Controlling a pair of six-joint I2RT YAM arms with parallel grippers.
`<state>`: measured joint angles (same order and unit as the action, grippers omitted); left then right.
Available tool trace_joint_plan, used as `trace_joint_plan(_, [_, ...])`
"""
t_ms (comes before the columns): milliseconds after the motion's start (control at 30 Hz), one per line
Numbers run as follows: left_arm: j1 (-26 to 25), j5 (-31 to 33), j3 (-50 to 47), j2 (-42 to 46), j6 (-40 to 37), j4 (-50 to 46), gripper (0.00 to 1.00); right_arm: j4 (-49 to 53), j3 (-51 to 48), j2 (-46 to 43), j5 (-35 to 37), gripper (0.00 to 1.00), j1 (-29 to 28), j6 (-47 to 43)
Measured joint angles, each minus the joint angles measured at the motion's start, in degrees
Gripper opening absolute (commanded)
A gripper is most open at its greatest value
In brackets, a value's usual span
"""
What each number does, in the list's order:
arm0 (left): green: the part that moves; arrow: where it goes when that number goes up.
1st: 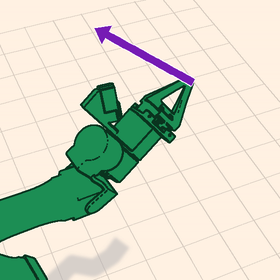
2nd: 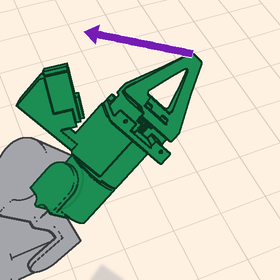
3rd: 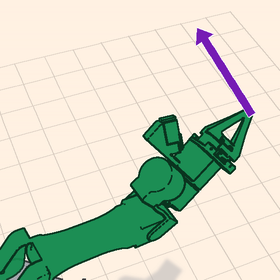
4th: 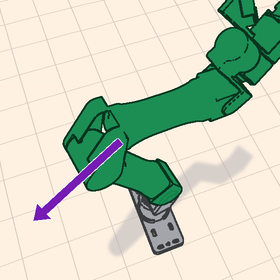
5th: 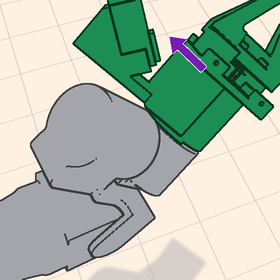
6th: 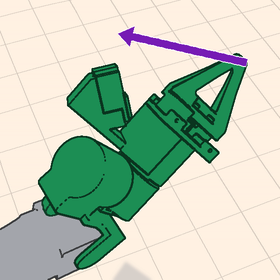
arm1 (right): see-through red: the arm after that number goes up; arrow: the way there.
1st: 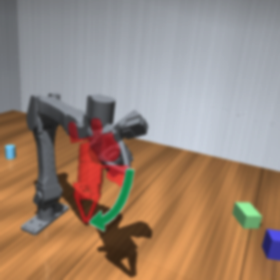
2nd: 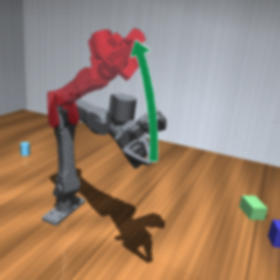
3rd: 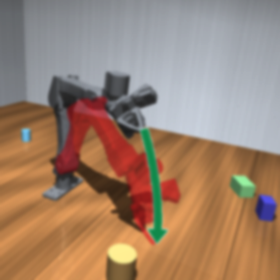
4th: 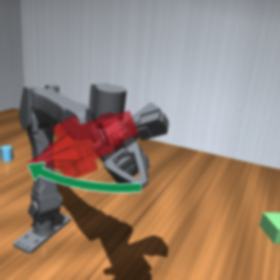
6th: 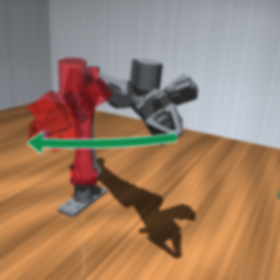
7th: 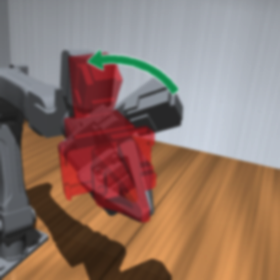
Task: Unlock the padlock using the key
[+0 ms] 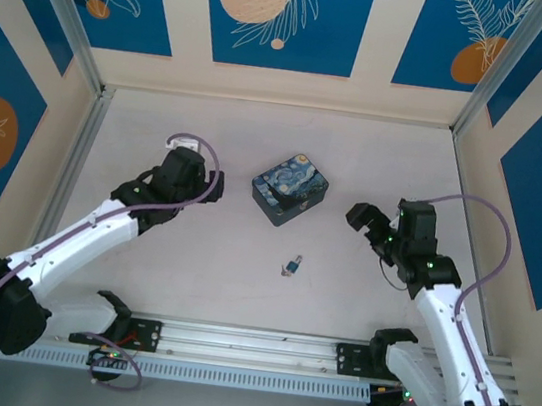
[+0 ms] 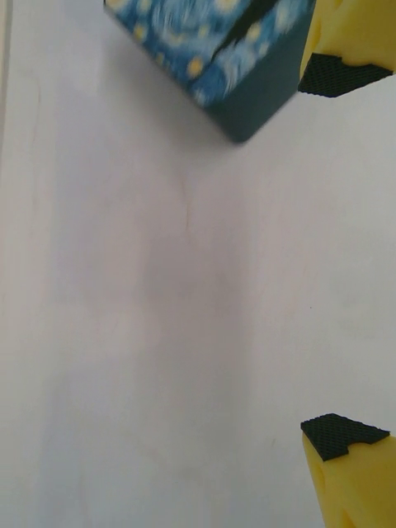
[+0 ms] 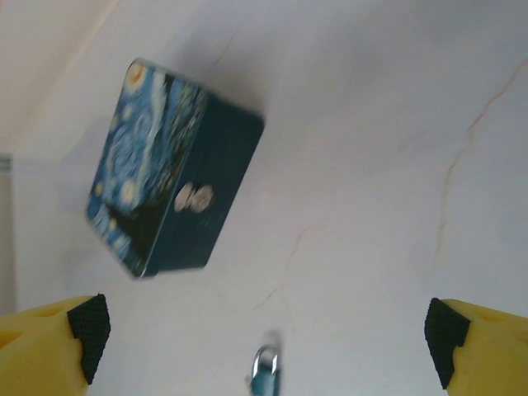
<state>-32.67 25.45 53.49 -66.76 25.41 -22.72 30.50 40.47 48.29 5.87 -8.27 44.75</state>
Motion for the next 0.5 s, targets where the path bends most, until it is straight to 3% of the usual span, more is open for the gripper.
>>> trace_joint_plan(133, [1.14, 5.25, -2.71, 0.57, -6.93, 4.11, 1.0, -1.16, 0.42, 2.12, 7.26, 1.0, 1.42, -3.08])
trace_joint_plan(267, [5.62, 8.57, -5.44, 0.07, -13.66, 11.28, 1.0, -9.75, 0.26, 8.52, 17.18, 1.0, 3.06, -8.79])
trace_joint_plan(500, [13.9, 7.28, -16.48, -0.28, -20.72, 26.8, 1.0, -26.08, -2.93, 18.93, 26.43, 1.0, 3.04, -17.62])
